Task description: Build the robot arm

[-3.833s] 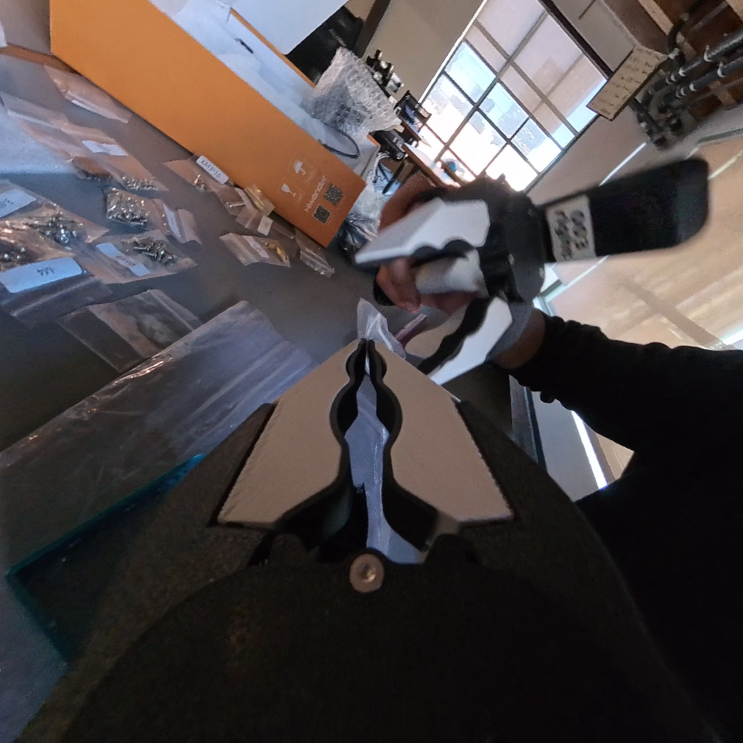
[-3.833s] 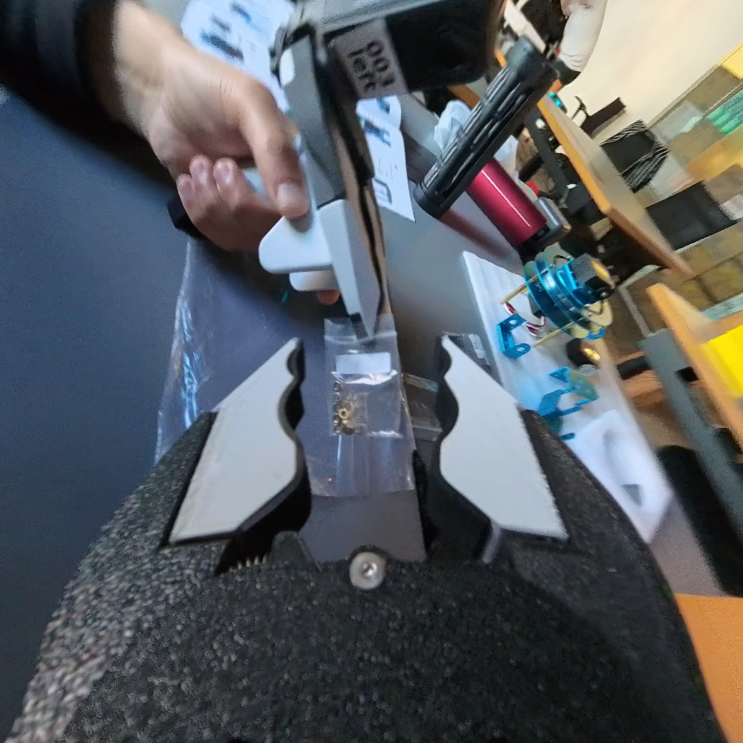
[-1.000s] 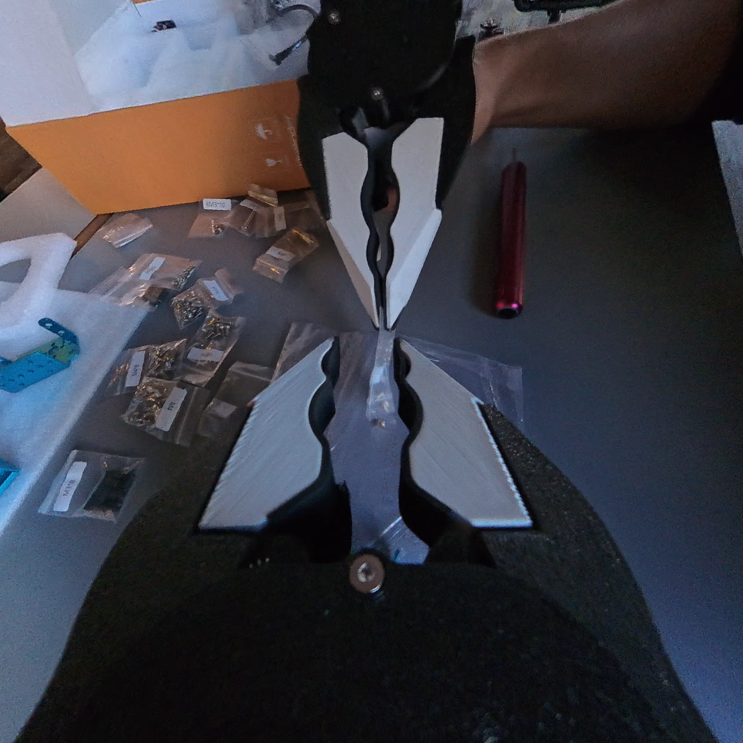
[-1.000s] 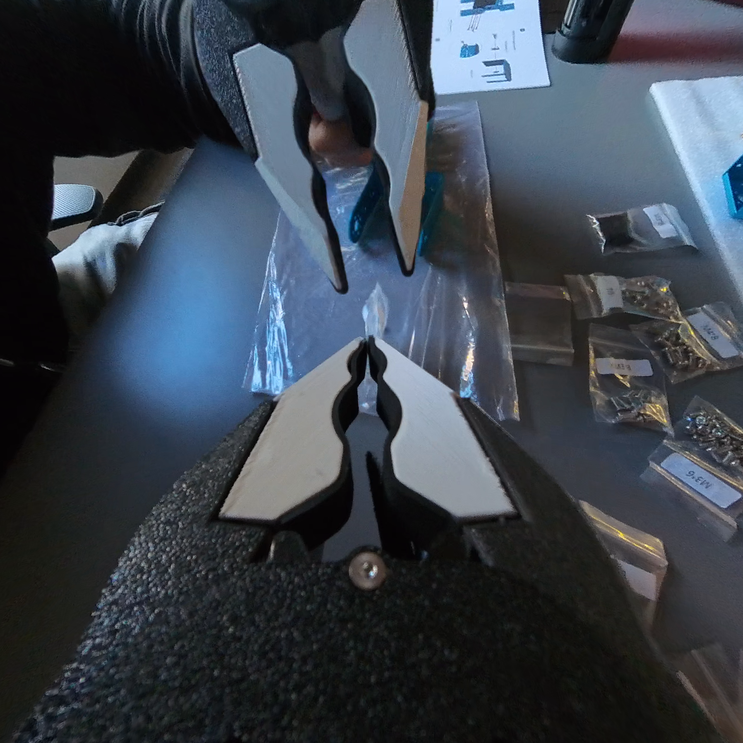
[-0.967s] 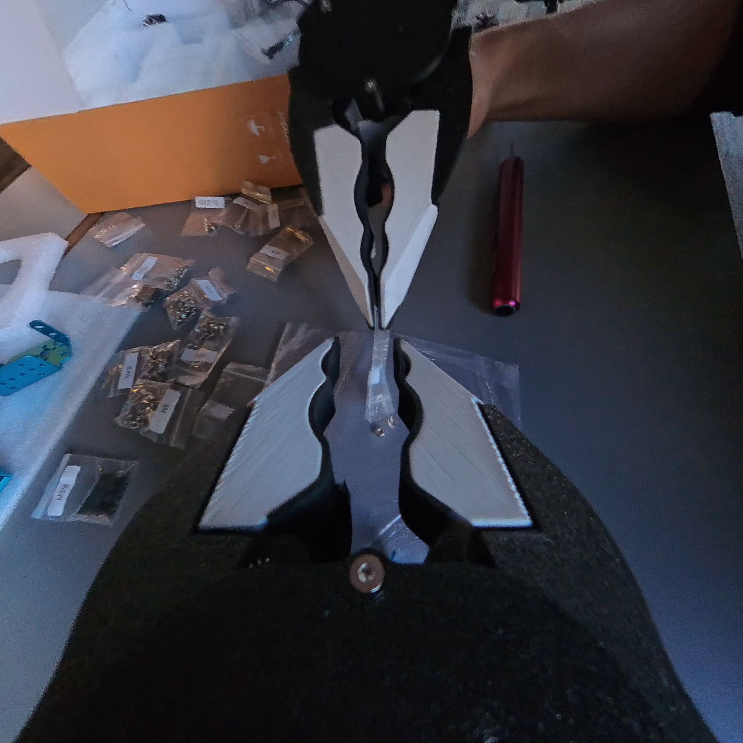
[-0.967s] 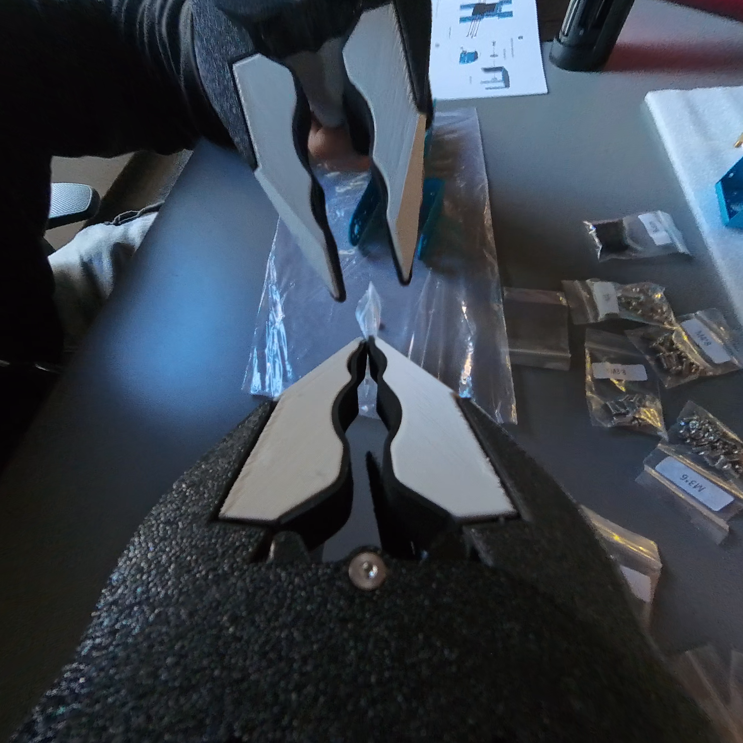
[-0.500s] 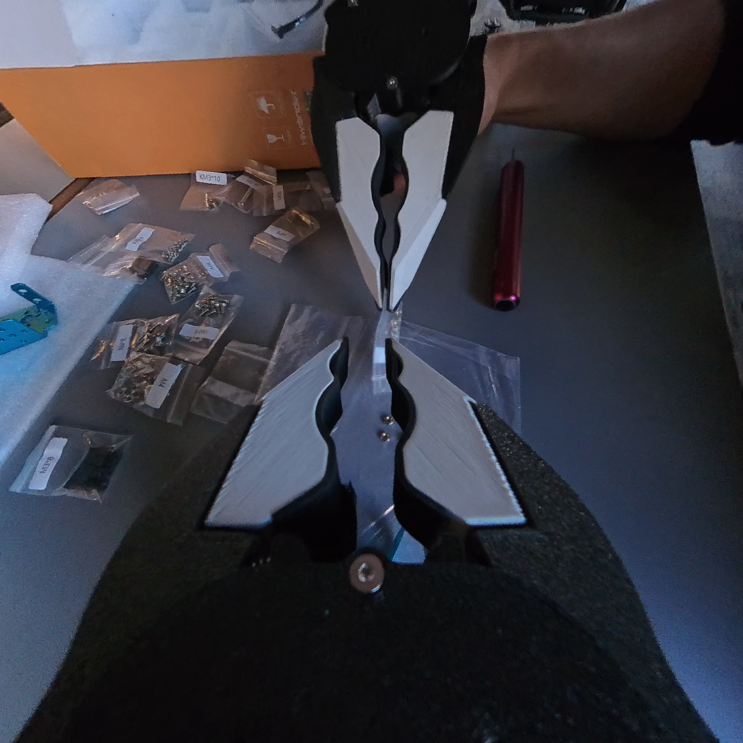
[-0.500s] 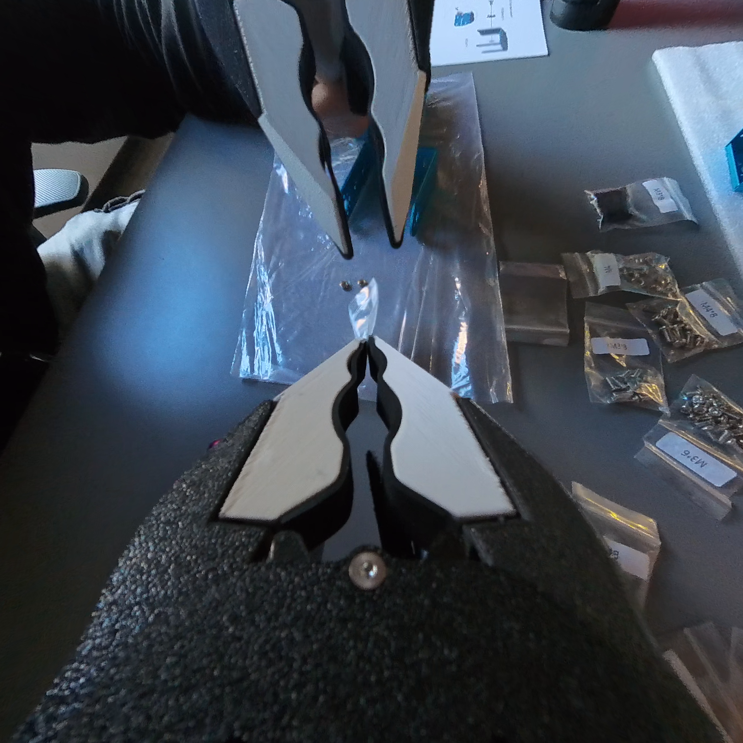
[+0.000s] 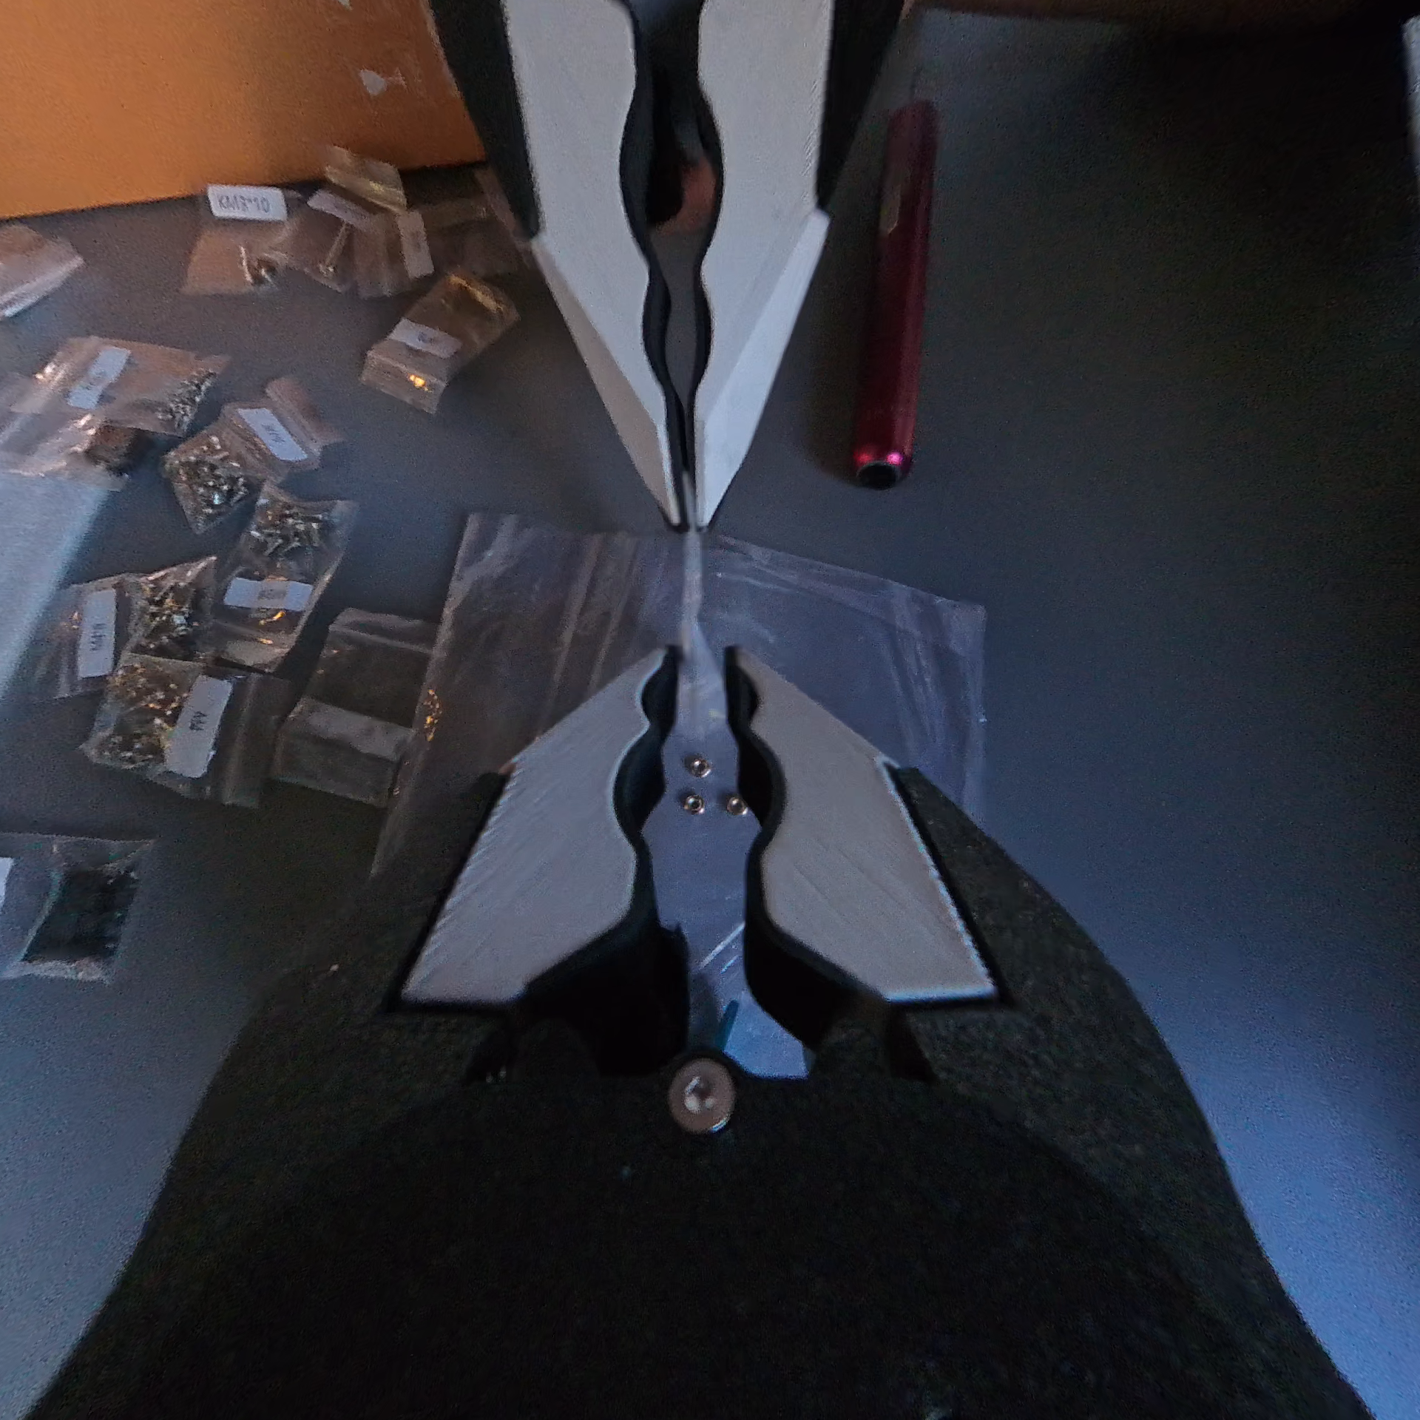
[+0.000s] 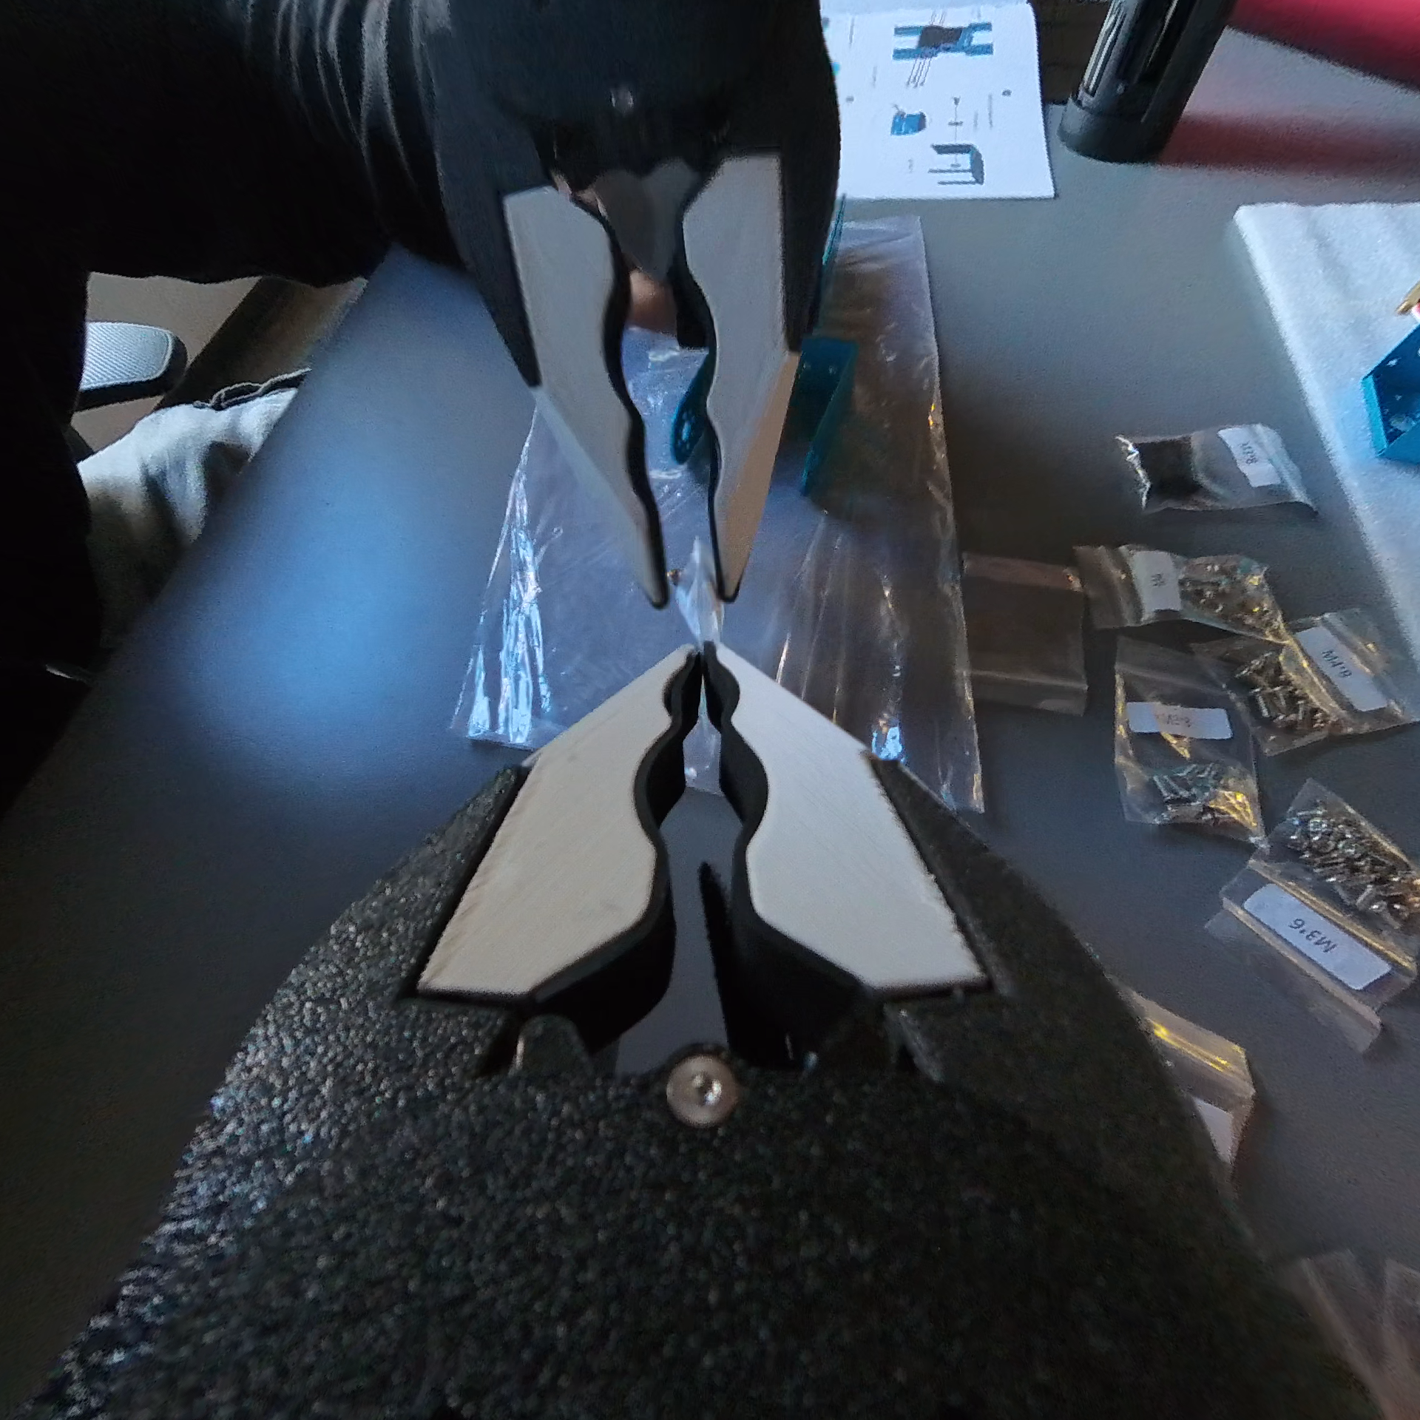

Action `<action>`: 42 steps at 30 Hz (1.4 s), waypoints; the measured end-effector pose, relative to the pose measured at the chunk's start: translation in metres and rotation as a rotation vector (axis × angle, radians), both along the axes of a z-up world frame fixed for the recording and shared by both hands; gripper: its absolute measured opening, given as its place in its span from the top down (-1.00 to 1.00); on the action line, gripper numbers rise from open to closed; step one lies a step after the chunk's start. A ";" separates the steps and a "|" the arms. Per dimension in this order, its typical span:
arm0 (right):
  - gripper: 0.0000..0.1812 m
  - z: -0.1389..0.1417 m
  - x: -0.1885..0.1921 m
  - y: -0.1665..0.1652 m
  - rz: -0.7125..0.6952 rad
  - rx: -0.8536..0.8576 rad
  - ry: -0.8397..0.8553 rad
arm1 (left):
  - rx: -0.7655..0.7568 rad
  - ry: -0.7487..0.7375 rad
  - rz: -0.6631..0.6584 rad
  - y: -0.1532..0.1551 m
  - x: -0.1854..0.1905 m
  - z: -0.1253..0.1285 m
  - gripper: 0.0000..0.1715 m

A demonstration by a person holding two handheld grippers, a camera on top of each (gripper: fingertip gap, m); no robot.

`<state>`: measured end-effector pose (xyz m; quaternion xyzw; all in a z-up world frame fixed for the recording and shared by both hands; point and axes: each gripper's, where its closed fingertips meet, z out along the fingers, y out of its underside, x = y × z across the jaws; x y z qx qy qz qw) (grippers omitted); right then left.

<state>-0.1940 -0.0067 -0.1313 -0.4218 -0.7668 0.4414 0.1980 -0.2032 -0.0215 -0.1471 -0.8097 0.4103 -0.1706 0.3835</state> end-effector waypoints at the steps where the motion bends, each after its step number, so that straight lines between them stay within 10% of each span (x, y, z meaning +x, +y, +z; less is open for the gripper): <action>1: 1.00 0.001 0.001 0.000 0.004 -0.005 -0.003 | 0.002 0.016 0.019 0.003 -0.003 -0.003 0.98; 8: 0.76 -0.005 0.000 0.004 -0.027 -0.042 -0.042 | -0.012 -0.112 0.011 0.002 -0.004 0.012 1.00; 25: 0.98 -0.004 -0.004 -0.001 -0.019 0.006 -0.013 | -0.007 -0.196 0.016 0.004 -0.002 0.020 1.00; 31: 0.98 0.009 -0.003 0.001 -0.027 -0.095 0.003 | 0.021 -0.225 0.023 0.000 -0.008 0.030 0.65; 42: 0.98 -0.030 0.003 0.006 -0.015 0.089 -0.134 | 0.035 -0.294 0.059 0.004 -0.020 0.043 0.64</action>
